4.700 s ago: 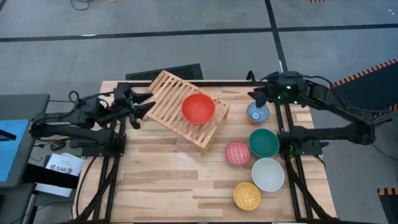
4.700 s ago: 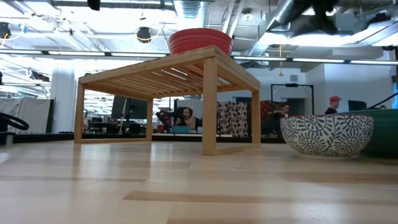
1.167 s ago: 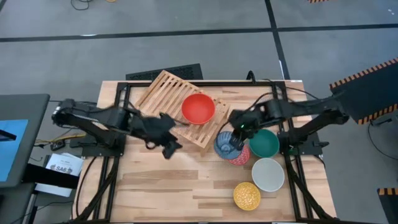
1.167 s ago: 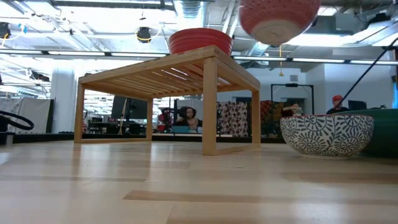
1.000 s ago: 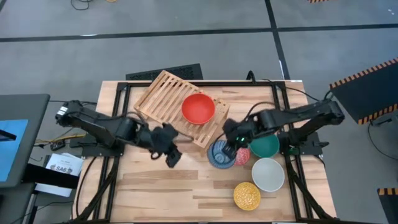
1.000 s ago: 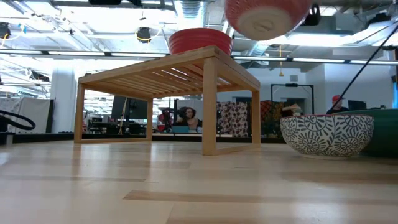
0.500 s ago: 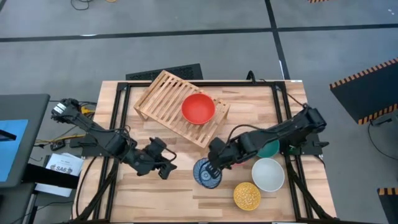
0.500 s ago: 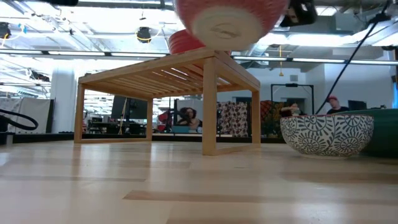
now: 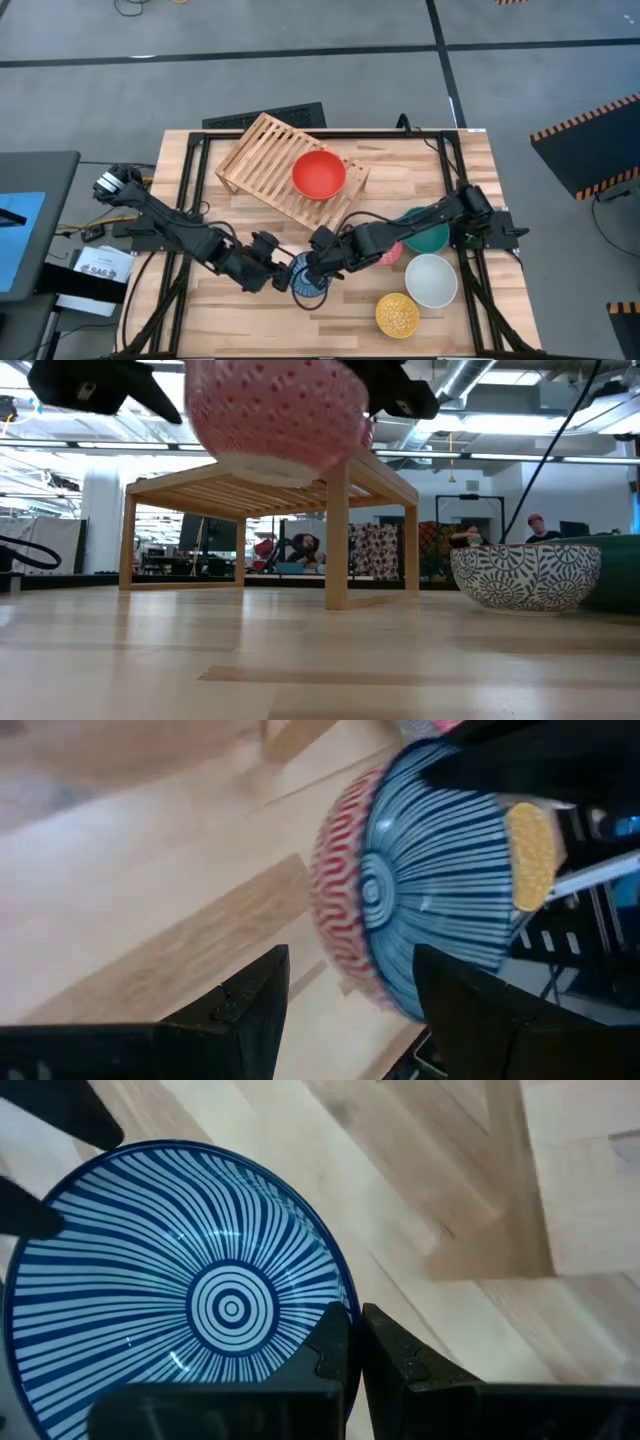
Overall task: Place and stack bowls onto a shelf
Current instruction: Put the blue bowl on the shelf
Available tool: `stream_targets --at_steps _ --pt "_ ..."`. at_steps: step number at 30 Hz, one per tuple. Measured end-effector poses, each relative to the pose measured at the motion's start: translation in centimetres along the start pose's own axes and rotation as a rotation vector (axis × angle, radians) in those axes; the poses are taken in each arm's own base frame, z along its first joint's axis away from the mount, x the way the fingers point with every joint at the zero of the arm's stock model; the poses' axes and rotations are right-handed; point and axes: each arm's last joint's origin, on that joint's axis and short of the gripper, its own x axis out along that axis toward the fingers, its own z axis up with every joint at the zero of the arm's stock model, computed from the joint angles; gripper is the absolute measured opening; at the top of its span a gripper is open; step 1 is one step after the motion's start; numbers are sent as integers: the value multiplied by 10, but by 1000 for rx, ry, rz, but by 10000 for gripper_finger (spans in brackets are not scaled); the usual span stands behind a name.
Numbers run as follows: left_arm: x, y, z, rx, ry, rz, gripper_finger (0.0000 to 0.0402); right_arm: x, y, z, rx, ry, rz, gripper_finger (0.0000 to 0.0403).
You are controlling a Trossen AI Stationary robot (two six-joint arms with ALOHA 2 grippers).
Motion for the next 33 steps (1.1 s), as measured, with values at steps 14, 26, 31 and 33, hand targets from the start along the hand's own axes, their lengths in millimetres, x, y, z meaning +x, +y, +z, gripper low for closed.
stream_targets --at_steps 14,26,31,33 --pt "13 3 0 -37 -36 39 178 -4 -1 7 -22 -10 30 33" --pt "18 6 11 -36 -23 77 31 -5 1 12 11 -34 76 49" --pt "21 8 15 14 26 90 8 -7 1 15 2 -25 96 84" --pt "22 9 17 30 42 97 9 -9 -1 17 -33 -5 111 100"
